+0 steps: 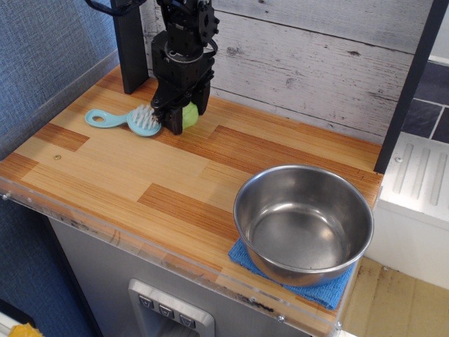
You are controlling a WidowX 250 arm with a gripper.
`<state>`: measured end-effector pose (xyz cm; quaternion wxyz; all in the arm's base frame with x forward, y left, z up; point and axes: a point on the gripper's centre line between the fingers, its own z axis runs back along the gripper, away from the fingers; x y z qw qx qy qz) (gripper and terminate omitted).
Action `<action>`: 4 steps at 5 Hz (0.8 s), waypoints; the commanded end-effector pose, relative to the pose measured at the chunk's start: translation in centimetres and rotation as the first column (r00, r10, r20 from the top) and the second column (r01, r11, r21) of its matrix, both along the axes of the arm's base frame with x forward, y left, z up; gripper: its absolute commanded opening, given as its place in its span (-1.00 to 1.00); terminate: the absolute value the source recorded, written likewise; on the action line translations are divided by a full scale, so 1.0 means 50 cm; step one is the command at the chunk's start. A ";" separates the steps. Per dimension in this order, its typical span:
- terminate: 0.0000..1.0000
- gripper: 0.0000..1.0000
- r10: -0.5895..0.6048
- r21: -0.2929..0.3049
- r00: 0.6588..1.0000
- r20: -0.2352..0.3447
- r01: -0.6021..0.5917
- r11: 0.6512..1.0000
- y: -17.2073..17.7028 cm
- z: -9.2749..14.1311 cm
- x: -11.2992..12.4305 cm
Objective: Place broccoli into pot.
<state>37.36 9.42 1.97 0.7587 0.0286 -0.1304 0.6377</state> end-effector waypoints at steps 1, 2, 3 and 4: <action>-1.00 -1.00 -0.121 0.151 0.987 0.104 0.105 0.983 -0.030 0.150 0.006; -1.00 -1.00 -0.188 0.183 0.971 0.145 0.160 0.970 -0.073 0.193 -0.001; -1.00 -1.00 -0.251 0.207 0.951 0.183 0.212 0.955 -0.125 0.235 -0.021; -1.00 -1.00 -0.325 0.222 0.922 0.208 0.279 0.934 -0.192 0.263 -0.056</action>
